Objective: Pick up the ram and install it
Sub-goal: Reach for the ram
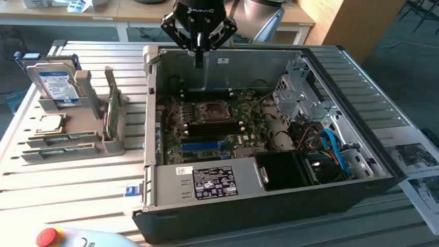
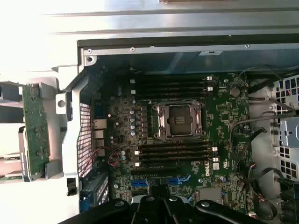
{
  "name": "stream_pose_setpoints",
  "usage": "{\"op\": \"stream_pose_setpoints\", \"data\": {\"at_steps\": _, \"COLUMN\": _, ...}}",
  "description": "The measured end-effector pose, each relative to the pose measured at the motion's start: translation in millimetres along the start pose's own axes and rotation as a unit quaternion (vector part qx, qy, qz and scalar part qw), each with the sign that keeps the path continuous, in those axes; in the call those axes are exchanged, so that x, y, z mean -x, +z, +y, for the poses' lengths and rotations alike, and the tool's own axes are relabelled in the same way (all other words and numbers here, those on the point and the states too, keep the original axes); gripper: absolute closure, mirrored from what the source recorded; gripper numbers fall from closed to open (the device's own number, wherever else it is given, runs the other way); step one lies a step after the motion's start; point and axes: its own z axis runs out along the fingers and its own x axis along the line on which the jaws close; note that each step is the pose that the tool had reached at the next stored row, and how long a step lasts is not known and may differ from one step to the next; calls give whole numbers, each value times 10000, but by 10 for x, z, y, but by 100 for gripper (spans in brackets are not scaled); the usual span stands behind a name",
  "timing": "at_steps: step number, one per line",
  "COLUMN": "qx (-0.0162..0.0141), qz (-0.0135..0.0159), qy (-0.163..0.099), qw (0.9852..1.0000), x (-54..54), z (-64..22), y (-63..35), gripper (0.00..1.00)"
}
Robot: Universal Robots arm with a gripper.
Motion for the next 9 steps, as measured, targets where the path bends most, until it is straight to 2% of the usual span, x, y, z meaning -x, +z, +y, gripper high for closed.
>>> {"op": "stream_pose_setpoints", "data": {"at_steps": 9, "qx": 0, "qz": 0, "qy": 0, "qw": 10000, "x": -21, "z": -1, "y": 0, "gripper": 90}}
